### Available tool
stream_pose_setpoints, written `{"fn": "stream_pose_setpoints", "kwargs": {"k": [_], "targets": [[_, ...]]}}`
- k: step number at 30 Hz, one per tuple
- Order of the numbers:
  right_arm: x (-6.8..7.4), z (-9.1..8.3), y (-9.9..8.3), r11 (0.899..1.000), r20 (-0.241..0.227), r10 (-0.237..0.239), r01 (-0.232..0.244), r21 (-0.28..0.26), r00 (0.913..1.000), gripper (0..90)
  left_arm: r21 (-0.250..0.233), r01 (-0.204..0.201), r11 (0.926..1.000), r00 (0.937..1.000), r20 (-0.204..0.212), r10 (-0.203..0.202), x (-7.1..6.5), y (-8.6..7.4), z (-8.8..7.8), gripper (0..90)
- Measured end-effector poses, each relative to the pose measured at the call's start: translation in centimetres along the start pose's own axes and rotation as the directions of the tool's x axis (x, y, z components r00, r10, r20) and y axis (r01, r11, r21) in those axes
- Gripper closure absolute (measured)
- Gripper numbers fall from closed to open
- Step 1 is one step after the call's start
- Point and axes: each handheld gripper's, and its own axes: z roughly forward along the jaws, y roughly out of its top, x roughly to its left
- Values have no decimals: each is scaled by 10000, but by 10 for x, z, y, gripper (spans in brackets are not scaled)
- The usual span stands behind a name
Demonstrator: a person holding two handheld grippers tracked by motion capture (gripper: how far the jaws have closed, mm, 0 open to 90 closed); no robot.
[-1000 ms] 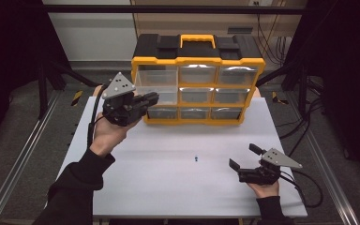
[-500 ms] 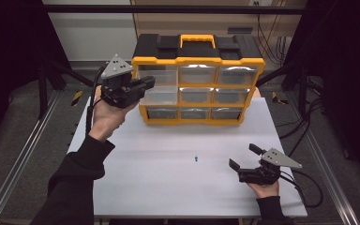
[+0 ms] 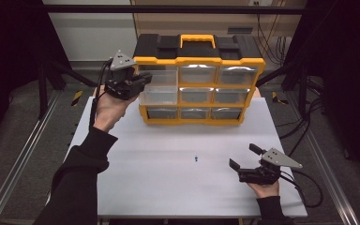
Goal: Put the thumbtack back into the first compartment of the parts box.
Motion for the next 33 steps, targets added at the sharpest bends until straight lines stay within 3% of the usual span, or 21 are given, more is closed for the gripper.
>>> {"fn": "stream_pose_setpoints", "kwargs": {"k": [5,10,15,19,25,29,33], "targets": [[0,0,0,10000,16,56,-56,5,10000,6,399,-147,9991,9994,-318,160,-1,-1,6,836],[0,-1,0,10000,49,27,-27,-26,10000,6,325,-77,9994,9995,-293,86,-2,-1,5,768],[0,-1,1,9999,-15,132,-132,-1,9999,6,-302,123,9995,9996,-255,-131,-3,2,-6,548],[-1,-1,1,10000,5,16,-16,-82,10000,6,-969,134,9952,9999,-50,-140,-10,-1,-22,398],[1,-2,0,9998,-24,195,-195,15,9998,6,-1288,42,9917,9990,448,16,-24,-20,-38,226],[1,-1,0,9999,-5,144,-144,-16,9999,6,-1224,-163,9923,9985,501,226,-34,-36,-39,118],[0,-1,1,9999,-12,129,-129,-38,9999,5,-1171,-99,9931,9976,676,179,-43,-53,-34,73]]}}
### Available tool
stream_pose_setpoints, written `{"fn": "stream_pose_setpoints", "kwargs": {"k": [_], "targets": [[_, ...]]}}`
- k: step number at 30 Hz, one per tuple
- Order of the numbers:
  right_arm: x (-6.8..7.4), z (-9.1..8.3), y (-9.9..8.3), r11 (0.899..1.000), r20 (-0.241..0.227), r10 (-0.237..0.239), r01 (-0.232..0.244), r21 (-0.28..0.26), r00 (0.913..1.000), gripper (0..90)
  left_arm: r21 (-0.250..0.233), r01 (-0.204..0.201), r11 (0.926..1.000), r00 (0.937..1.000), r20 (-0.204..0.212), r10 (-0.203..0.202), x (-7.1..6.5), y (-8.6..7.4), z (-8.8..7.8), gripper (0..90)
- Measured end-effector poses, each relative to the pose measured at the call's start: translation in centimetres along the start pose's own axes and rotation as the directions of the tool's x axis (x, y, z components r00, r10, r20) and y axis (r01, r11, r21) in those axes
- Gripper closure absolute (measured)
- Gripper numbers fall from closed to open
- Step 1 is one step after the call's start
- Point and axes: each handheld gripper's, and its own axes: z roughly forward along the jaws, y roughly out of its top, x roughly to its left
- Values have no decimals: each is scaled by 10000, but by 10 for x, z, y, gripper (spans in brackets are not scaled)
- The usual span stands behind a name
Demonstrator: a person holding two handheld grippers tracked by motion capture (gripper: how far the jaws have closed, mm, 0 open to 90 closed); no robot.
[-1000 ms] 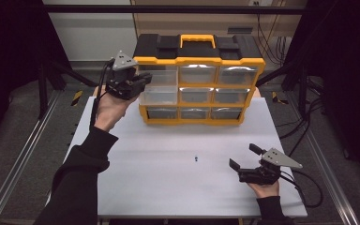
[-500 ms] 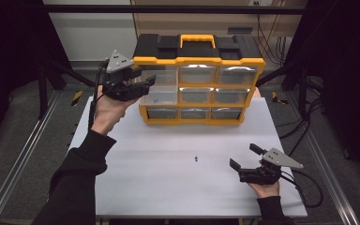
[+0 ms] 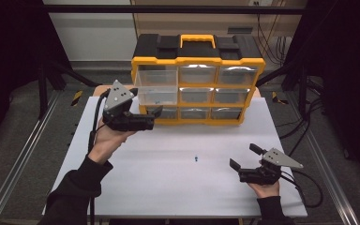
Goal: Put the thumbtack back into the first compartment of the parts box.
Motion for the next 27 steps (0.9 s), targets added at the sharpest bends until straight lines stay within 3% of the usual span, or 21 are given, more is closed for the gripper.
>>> {"fn": "stream_pose_setpoints", "kwargs": {"k": [2,5,13,16,20,27], "targets": [[0,0,0,10000,-11,-35,35,52,10000,5,-102,-59,9999,9999,105,60,-3,-10,2,65],[0,0,0,10000,2,-5,5,25,10000,5,-94,371,9993,9985,408,-367,-11,-26,7,58],[0,-1,0,10000,19,35,-35,17,10000,5,126,644,9978,9954,705,-651,-28,-60,26,41],[0,-1,0,10000,19,62,-62,4,10000,5,304,886,9956,9925,816,-908,-33,-72,35,41],[0,-1,0,10000,18,33,-33,46,10000,5,681,801,9945,9932,787,-854,-40,-87,48,41],[0,0,0,10000,33,12,-12,23,10000,6,1543,756,9851,9914,938,-908,-53,-112,75,40]]}}
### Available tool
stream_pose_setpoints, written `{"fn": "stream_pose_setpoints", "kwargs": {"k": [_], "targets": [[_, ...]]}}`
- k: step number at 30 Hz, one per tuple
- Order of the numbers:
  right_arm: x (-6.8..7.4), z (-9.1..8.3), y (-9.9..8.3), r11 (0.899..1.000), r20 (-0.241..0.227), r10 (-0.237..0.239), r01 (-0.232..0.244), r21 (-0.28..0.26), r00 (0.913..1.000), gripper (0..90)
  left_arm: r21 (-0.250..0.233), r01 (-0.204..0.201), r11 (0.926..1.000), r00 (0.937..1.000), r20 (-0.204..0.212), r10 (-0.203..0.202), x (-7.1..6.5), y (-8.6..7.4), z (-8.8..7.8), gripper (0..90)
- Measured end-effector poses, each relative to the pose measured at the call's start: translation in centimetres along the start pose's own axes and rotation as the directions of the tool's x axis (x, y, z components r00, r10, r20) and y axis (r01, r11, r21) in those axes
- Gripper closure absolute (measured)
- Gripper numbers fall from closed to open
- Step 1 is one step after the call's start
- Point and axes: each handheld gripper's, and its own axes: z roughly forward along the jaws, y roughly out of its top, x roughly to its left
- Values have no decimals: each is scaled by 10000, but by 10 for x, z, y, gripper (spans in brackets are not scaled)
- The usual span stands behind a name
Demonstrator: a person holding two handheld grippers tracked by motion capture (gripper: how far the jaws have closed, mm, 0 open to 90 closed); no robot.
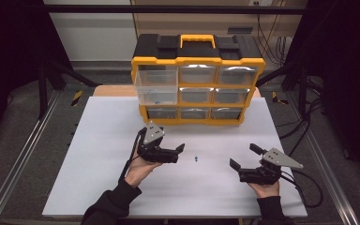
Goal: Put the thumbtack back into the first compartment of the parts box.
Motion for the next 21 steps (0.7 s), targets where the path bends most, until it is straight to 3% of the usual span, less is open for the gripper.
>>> {"fn": "stream_pose_setpoints", "kwargs": {"k": [12,15,21], "targets": [[0,0,0,10000,-14,13,-13,25,10000,6,955,331,9949,9987,364,-367,-21,-21,48,45],[0,0,0,10000,-16,16,-16,15,10000,6,1096,121,9939,9990,415,-167,-22,-24,59,61],[0,0,0,10000,-36,3,-3,35,10000,6,1491,389,9881,9989,190,-422,-28,-30,72,125]]}}
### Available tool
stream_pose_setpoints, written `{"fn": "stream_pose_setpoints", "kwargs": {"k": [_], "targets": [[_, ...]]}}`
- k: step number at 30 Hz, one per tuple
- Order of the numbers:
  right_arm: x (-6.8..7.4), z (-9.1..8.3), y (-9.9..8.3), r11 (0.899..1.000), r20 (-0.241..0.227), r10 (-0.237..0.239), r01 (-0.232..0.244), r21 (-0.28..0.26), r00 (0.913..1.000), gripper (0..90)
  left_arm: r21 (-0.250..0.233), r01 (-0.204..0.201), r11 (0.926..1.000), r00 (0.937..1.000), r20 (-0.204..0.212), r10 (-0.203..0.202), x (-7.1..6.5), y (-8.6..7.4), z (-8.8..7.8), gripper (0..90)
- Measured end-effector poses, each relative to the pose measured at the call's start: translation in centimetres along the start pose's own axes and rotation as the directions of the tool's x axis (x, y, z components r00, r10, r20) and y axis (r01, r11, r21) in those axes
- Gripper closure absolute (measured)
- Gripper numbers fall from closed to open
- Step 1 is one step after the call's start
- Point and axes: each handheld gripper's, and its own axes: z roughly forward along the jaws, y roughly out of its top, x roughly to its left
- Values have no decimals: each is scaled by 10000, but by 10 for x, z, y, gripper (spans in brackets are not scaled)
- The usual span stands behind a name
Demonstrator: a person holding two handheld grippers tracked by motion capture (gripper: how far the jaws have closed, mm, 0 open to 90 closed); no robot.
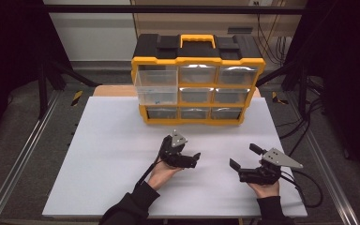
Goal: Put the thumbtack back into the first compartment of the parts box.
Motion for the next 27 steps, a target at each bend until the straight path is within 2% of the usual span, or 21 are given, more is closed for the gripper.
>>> {"fn": "stream_pose_setpoints", "kwargs": {"k": [2,4,5,7,18,23,27], "targets": [[0,0,0,10000,16,19,-19,-6,10000,6,104,183,9998,9998,-3,-183,-3,-2,4,163],[0,0,0,10000,9,-1,1,0,10000,5,212,207,9996,9998,-56,-206,-4,-3,7,207],[0,0,0,10000,18,19,-19,-5,10000,6,378,63,9993,9999,-103,-60,-4,-4,8,228],[0,0,0,10000,20,22,-22,-3,10000,6,416,262,9988,9997,-43,-260,-6,-5,12,275],[0,0,0,10000,8,64,-64,-33,10000,5,856,204,9961,9998,67,-210,-15,-10,22,503],[0,0,0,10000,8,58,-58,-61,10000,5,1041,110,9945,9999,32,-114,-20,-11,25,568],[-2,0,0,9997,54,-200,201,-142,9998,5,1079,118,9941,9999,-10,-118,-22,-11,27,636]]}}
